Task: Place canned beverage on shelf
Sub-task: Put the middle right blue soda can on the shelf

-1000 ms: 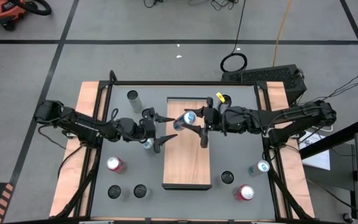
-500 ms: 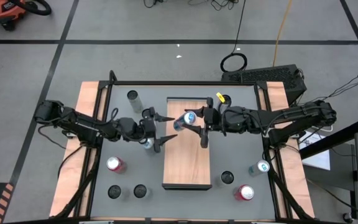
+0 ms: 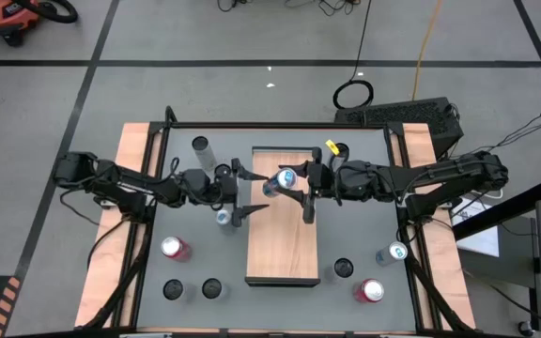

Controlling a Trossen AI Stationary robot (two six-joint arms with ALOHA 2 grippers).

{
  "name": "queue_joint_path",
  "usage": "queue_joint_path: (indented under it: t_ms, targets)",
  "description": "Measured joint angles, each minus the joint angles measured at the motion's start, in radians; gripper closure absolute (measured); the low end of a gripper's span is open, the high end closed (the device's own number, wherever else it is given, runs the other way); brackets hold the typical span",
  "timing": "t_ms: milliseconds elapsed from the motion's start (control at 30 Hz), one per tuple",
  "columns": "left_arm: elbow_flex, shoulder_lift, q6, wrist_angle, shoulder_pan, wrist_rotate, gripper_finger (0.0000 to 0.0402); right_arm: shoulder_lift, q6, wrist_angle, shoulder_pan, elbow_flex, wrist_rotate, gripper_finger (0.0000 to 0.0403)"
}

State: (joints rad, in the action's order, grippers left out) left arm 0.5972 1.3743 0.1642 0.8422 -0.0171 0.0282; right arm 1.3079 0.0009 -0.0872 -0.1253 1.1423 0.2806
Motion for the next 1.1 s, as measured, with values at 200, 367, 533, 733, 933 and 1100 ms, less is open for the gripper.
queue_joint_path:
  t_ms: [200, 367, 533, 733, 933, 1100]
  targets:
    - [0.000, 0.019, 0.000, 0.035, 0.000, 0.001, 0.0048, 0.007, -0.017, -0.019, 0.000, 0.000, -0.047, 0.0229]
    - [0.000, 0.019, 0.000, 0.030, 0.000, 0.001, 0.0048, 0.017, -0.025, -0.021, 0.000, 0.000, -0.052, 0.0229]
    - [0.000, 0.018, -0.023, 0.017, 0.000, 0.001, 0.0048, 0.026, -0.047, -0.022, 0.000, 0.000, -0.054, 0.0229]
    - [0.000, 0.018, -0.023, -0.021, 0.000, 0.005, 0.0048, 0.033, -0.065, -0.091, 0.002, 0.000, -0.131, 0.0229]
    - [0.000, 0.018, -0.020, -0.011, 0.000, 0.007, 0.0048, 0.035, -0.066, -0.096, 0.001, 0.000, -0.128, 0.0229]
    - [0.000, 0.018, -0.020, -0.002, -0.002, 0.009, 0.0048, 0.035, -0.066, -0.094, 0.002, 0.000, -0.127, 0.0229]
